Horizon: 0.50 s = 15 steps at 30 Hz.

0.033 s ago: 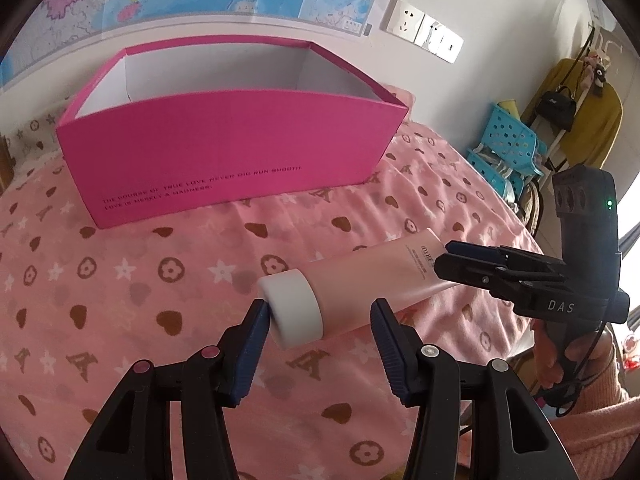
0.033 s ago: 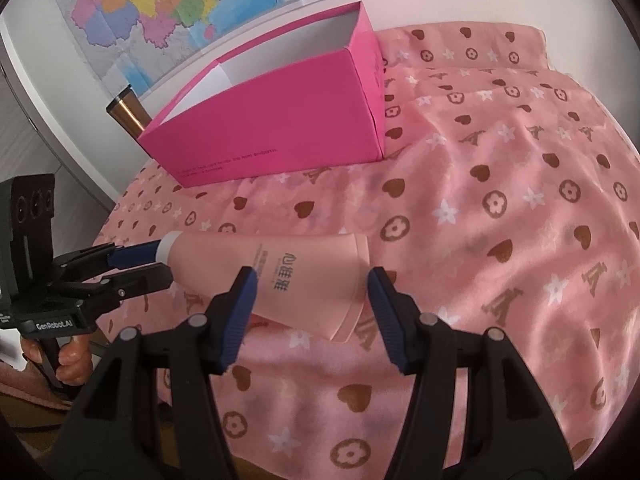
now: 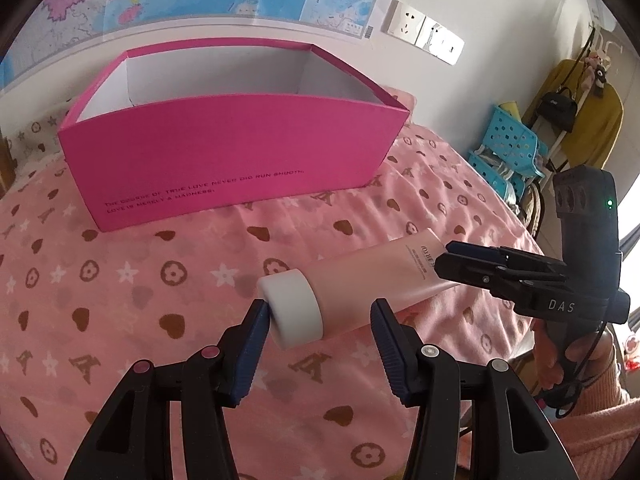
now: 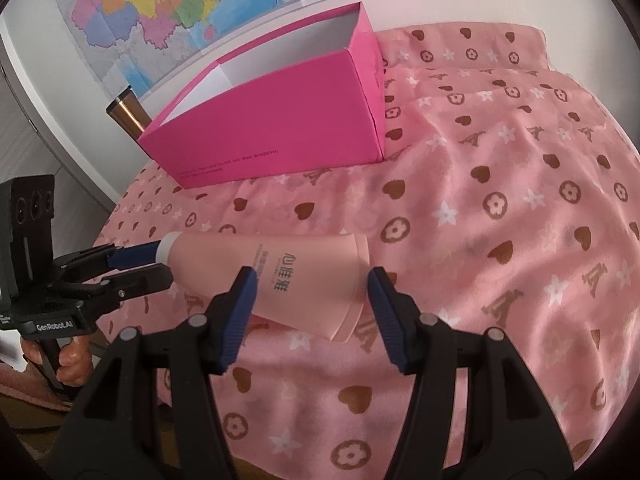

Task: Organize rigid objects
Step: 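Lift the peach bottle with the right gripper off the sheet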

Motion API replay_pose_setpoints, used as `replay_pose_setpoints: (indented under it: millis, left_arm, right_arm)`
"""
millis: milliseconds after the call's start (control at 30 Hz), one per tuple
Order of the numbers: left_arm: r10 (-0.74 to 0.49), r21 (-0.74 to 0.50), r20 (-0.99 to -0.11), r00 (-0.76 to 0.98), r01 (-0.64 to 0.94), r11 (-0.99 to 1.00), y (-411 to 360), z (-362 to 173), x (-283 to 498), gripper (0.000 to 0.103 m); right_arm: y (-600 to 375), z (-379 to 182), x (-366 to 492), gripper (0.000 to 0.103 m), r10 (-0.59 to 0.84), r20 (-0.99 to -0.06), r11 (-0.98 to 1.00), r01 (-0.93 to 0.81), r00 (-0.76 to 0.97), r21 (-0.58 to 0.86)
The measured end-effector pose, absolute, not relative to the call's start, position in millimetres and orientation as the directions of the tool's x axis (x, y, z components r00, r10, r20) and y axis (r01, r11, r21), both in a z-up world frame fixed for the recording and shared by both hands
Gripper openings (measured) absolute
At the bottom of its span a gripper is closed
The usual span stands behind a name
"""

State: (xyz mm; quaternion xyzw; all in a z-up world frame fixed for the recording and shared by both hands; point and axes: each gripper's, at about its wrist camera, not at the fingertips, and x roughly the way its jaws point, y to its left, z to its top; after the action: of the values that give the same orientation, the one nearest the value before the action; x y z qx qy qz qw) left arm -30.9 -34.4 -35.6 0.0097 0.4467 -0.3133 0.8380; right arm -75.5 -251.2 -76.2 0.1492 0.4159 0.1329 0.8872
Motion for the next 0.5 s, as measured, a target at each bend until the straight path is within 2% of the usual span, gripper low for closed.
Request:
replay_pose_setpoints:
  millis: [500]
  left_arm:
    - [-0.498,-0.260,-0.757,0.422,0.506,0.823,-28.3,-34.8,-24.9,0.053]
  right_arm:
    - [-242.7,-67.6,-68.5,0.060,0.357,-0.680,0.924,-0.133,0.640,0.359]
